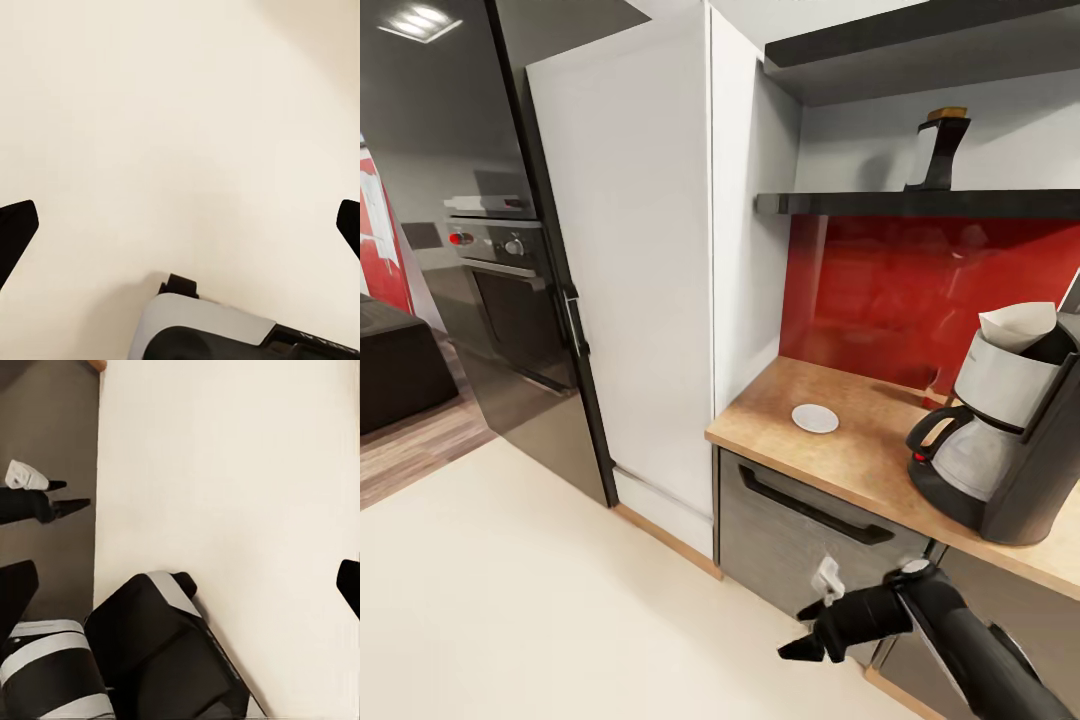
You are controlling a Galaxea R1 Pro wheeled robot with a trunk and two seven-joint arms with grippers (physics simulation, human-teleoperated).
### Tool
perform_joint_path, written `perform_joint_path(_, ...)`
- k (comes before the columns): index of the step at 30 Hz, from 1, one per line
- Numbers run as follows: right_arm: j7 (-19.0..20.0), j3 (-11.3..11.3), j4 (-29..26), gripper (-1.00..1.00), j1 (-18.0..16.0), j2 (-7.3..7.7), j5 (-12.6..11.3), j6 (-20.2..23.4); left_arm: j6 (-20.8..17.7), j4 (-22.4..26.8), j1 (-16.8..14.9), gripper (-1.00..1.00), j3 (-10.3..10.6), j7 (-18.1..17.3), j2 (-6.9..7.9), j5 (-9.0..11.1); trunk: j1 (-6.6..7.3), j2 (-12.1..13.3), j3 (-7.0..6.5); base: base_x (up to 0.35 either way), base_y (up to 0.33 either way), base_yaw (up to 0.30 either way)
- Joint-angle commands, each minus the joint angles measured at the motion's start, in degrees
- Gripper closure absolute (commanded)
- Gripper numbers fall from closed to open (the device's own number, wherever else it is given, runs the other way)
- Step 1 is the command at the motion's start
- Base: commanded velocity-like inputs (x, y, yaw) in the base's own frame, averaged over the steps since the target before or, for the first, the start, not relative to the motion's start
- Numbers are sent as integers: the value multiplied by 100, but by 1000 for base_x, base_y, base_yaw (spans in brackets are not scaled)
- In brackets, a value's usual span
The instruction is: Set up a coffee station on the kitchen countertop: keep the coffee maker on the countertop, move the bottle of coffee from the kitchen shelf to the counter next to the coffee maker, place a paper coffee filter on top of the coffee maker, put the saucer next to the coffee maker with the coffee cup on the saucer, and place the electric kettle next to the coffee maker.
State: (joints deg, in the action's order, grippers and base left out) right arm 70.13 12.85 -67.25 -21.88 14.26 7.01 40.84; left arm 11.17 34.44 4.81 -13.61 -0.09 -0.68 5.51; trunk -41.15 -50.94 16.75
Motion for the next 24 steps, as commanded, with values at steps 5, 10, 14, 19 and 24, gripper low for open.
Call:
perform_joint_path(5, 40, -1203, 1470, -100, 682, 45, 23, -1151, 0, 8, 2, -100, 35, -17, -8, 58, -1, -5, 6, 0, 0, 0)
perform_joint_path(10, -379, -2684, 4980, -100, 875, 920, -6, -4002, -12, 147, 6, -100, 57, -155, -236, 63, -1, -5, 6, 0, 0, 0)
perform_joint_path(14, -583, -2954, 5751, -100, 895, 1242, -456, -4632, -16, 161, 5, -100, 2, -195, -317, 68, -1, -5, 6, 0, 0, 0)
perform_joint_path(19, -666, -3091, 6087, -100, 904, 1422, -903, -4903, -18, 143, 6, -100, -64, -215, -360, 489, -1, -5, 6, 39, 23, 0)
perform_joint_path(24, -672, -3103, 6117, -100, 905, 1439, -946, -4927, -18, 148, 4, -100, -69, -219, -363, 622, -1, -5, 6, 72, 44, -157)
